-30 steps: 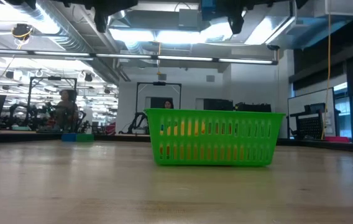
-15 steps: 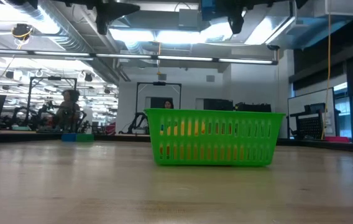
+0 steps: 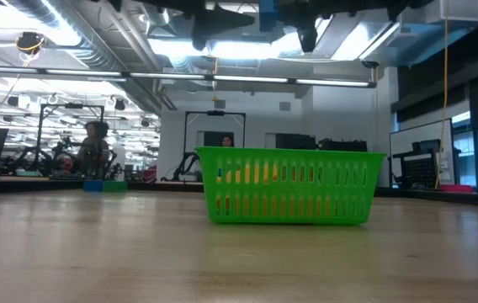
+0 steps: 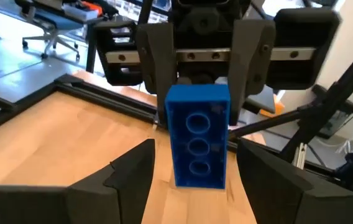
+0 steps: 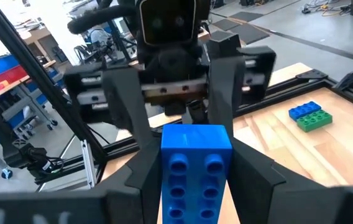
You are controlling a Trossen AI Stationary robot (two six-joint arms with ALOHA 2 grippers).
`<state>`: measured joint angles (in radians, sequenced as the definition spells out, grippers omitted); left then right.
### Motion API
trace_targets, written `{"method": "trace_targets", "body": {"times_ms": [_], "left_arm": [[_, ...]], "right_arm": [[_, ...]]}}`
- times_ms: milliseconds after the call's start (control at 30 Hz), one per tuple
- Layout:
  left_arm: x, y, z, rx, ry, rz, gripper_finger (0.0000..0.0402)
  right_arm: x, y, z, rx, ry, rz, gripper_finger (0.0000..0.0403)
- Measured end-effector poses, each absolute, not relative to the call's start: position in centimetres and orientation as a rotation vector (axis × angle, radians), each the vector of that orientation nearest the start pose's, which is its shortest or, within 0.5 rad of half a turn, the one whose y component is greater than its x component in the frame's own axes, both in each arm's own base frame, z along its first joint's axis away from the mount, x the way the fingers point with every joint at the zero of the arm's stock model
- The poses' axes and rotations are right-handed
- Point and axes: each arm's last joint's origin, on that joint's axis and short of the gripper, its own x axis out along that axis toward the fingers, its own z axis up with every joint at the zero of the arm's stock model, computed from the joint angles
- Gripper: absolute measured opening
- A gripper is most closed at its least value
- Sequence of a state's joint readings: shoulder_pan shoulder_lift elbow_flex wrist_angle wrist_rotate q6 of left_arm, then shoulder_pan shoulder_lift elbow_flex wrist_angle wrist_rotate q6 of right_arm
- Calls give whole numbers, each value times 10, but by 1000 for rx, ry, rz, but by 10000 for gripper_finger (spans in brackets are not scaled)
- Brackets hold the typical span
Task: Sort & place blocks by color
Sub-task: Put the right blue game piece into the red basket
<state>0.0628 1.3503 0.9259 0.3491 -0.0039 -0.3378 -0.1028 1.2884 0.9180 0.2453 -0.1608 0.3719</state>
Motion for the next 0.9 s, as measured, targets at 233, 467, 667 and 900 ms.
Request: {"method": "trace_targets", "body": {"times_ms": [233,467,667,900], "left_arm": [[324,19,308,-342,80,15,219],[324,18,308,-343,82,-6,214],[324,19,309,-357,77,11,177],[324,19,308,-369,79,13,127]], "right_arm": [[291,-25,313,377,128,38,144],[291,-25,316,374,102,66,144],[291,-25,316,374,102,67,144],[291,-25,316,369,103,70,144]]}}
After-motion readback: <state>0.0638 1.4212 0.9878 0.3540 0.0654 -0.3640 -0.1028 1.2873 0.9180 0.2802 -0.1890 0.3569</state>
